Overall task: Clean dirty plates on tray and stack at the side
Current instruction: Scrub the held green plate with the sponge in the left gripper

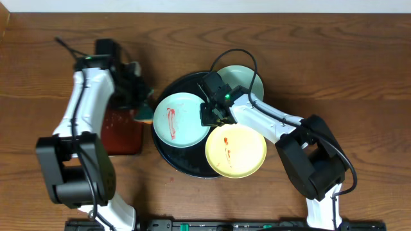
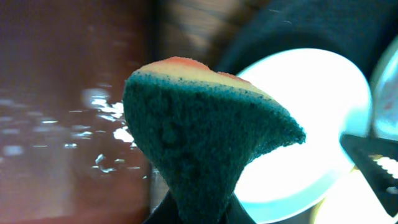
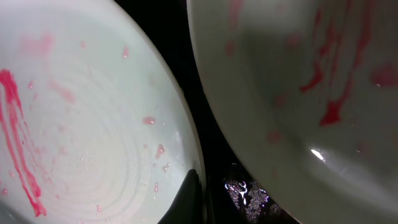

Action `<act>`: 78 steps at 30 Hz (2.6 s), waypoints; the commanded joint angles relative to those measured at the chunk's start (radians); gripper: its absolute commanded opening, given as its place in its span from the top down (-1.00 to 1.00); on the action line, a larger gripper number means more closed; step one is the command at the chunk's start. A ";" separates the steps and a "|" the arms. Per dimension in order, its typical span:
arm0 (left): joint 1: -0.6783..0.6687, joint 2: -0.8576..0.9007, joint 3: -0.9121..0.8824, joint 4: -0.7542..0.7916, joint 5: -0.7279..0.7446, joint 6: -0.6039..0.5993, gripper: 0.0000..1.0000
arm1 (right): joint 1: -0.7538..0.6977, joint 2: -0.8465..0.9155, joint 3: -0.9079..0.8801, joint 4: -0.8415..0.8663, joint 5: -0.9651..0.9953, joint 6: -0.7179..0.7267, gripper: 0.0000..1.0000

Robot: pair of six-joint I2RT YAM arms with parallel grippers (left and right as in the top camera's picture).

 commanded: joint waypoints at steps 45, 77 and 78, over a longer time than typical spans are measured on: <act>-0.245 0.087 -0.322 0.428 -0.576 -0.353 0.85 | -0.004 0.038 0.000 -0.024 0.010 -0.031 0.98; -0.223 0.087 -0.307 0.468 -0.400 -0.317 0.85 | -0.005 0.038 0.000 -0.030 0.014 -0.031 0.98; -0.223 0.085 -0.299 0.455 -0.428 -0.329 0.85 | -0.005 0.038 0.000 -0.032 0.014 -0.030 0.98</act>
